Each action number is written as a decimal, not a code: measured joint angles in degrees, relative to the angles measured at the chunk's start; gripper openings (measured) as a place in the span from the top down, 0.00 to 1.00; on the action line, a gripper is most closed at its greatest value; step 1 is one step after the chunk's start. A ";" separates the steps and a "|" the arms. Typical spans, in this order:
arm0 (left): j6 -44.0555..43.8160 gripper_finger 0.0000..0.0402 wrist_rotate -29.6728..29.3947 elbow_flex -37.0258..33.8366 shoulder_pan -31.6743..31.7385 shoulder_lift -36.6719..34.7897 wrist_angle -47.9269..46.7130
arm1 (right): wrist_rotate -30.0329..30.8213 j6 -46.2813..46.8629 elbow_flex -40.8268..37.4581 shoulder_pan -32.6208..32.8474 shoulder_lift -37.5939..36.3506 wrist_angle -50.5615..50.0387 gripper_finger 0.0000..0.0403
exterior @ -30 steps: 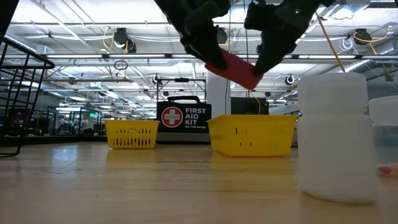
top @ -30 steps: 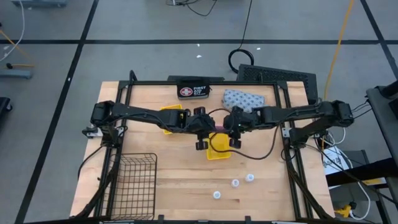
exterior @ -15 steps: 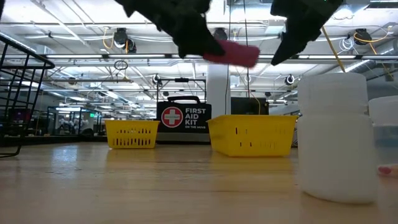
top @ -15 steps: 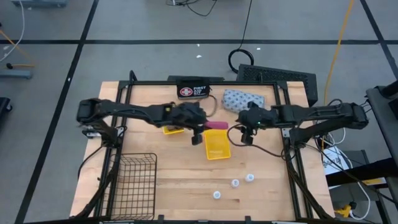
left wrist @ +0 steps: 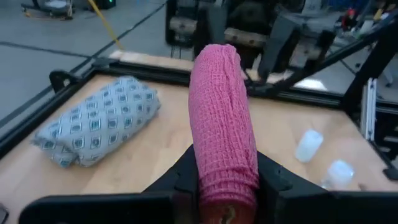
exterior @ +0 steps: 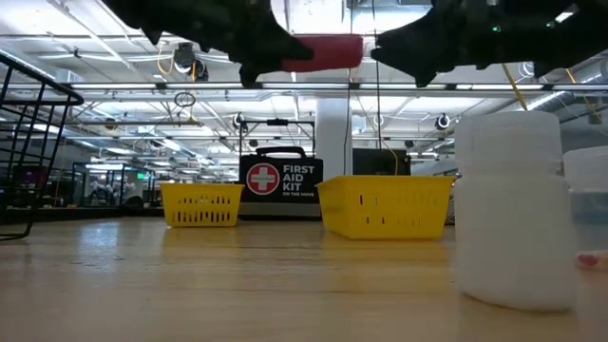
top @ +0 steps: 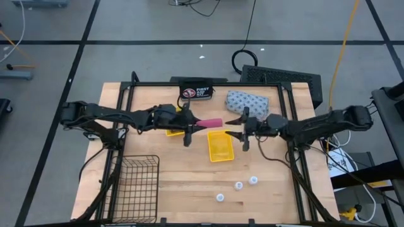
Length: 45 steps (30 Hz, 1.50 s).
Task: Pick & Place Medicine items
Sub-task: Put the pink bandage into the left yellow basket
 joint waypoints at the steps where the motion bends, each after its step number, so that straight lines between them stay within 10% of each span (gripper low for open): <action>1: 0.03 0.80 0.02 0.04 -0.08 0.05 0.17 | 0.11 0.06 0.16 0.00 1.11 1.02 0.55; 12: -0.71 0.80 -0.52 0.04 -0.85 0.17 -0.64 | 0.70 -0.28 6.28 -1.05 8.45 1.02 0.40; 33: -2.78 0.80 5.23 0.15 -4.70 0.36 -0.13 | -9.63 -1.92 6.73 -1.44 8.48 1.59 0.58; 45: -6.82 0.67 2.62 0.20 -4.81 0.36 -1.69 | -9.85 -3.83 6.73 -1.31 8.48 1.07 0.91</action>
